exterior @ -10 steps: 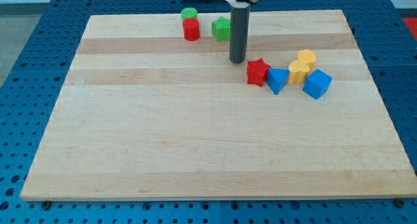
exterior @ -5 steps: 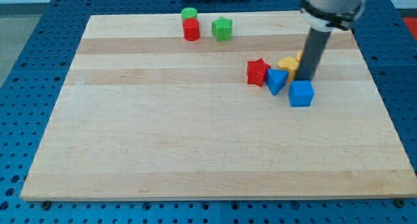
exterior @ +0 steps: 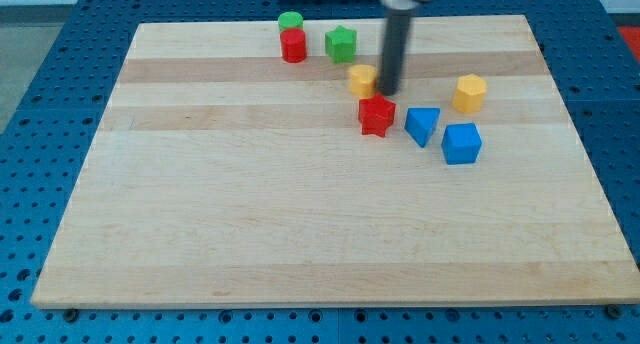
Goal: Push the yellow heart to the center left
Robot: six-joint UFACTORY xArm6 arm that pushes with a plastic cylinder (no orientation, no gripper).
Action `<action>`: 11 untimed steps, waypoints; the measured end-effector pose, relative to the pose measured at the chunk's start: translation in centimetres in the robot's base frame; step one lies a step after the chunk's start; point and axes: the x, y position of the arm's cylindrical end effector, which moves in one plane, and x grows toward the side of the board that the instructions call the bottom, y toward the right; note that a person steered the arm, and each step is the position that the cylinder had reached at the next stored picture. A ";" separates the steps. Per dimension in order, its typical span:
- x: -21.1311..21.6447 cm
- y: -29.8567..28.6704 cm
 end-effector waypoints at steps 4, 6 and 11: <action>-5.6 -14.3; -6.9 -15.1; -11.7 -19.5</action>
